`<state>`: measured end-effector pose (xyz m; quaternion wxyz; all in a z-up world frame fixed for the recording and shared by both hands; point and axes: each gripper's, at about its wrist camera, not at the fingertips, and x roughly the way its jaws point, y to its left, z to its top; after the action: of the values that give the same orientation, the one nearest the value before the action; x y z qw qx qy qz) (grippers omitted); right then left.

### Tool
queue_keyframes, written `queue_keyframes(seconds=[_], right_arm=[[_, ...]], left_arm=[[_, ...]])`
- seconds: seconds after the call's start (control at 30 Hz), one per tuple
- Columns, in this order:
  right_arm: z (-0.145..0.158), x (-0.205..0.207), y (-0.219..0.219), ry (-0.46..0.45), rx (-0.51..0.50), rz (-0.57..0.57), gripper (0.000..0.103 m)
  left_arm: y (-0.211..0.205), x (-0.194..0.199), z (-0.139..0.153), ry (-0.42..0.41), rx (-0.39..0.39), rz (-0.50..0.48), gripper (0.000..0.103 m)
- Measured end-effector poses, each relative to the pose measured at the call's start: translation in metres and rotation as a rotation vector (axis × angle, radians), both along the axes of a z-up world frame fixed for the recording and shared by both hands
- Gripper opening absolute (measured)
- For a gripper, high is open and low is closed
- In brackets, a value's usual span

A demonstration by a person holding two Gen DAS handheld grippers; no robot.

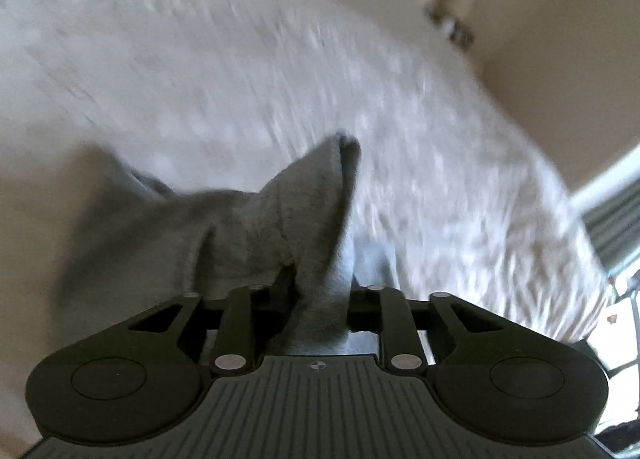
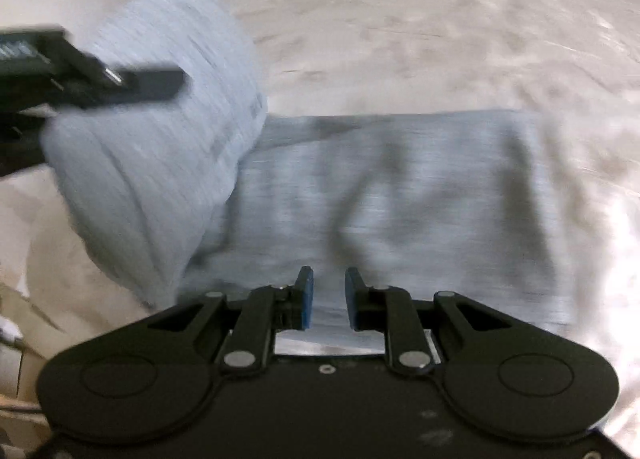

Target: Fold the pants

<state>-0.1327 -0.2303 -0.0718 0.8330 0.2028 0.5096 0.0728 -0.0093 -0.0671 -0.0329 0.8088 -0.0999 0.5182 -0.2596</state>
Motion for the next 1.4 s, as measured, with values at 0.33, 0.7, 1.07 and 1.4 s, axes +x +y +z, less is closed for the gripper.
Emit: queue_keyframes(seconds=[0.33,0.7,1.07,1.4], right_arm=[[-0.014,0.001,-0.082,0.01,-0.032,-0.059,0.049],[-0.02,0.028,-0.058,-0.003,0.1,-0.012,0.079],[-0.032,0.058,-0.033,0.079,0.162,-0.037,0.016],[0.065,0.036,-0.053,-0.12,0.007,-0.005,0.013]], left_arm=[[-0.044,-0.025,0.005,-0.06,0.025,-0.071,0.042],[0.043,-0.038,0.003,-0.035,0.248,0.183,0.065],[0.107,-0.043,0.0,0.025,0.328,0.304,0.076],[0.106,-0.026,0.002,-0.005,0.309,0.266,0.076]])
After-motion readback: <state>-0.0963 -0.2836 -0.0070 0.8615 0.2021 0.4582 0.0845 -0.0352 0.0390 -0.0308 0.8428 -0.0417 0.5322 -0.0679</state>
